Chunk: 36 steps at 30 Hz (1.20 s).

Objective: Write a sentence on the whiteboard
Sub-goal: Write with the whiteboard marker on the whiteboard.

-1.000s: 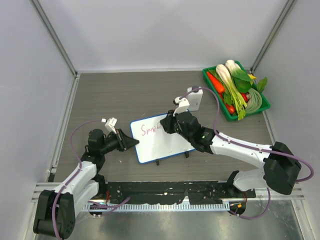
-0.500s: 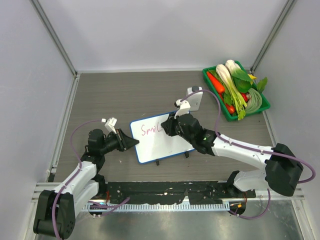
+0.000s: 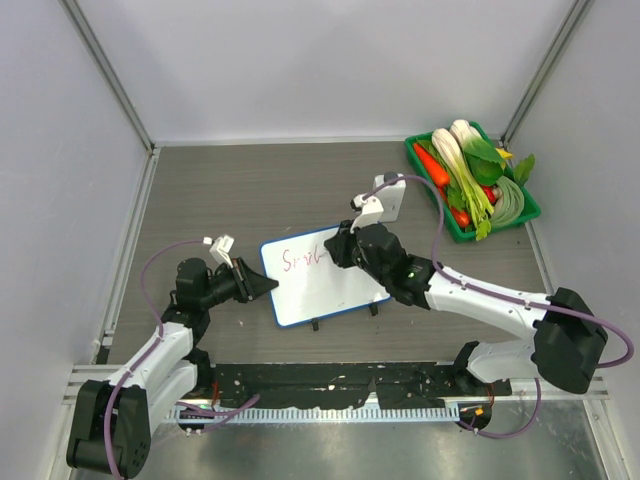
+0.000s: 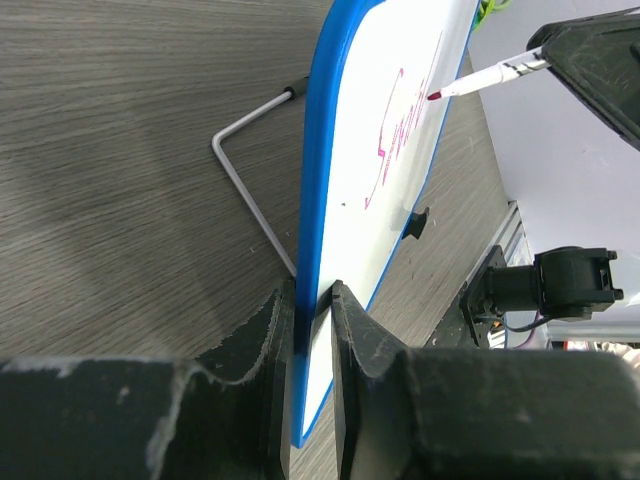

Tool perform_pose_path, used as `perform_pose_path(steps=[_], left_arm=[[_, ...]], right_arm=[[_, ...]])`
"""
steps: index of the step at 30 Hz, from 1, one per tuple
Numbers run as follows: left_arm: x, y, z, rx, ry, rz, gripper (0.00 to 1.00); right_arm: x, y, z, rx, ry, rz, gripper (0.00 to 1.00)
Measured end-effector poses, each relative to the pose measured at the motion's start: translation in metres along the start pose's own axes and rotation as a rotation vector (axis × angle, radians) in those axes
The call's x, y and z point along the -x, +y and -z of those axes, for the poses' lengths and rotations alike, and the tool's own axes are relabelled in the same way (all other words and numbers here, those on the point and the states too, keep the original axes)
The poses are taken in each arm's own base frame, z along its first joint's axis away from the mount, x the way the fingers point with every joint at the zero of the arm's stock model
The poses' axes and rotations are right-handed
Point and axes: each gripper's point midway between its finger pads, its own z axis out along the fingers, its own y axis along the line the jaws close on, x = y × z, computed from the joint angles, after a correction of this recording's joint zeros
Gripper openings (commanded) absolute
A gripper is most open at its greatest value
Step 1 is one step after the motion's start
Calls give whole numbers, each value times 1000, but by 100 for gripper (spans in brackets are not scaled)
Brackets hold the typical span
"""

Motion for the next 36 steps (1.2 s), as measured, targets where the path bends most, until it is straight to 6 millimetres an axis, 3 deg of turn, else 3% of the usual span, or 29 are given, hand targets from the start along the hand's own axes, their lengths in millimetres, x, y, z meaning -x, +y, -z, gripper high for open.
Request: perform_pose_path(steps=[12,36], left_arm=[[0,0,0,-1,0,0,0],[0,0,0,-2,1,0,0]], right_arm=[[28,6,11,12,-64,-6,1],[17,5,5,23,-27,10,1]])
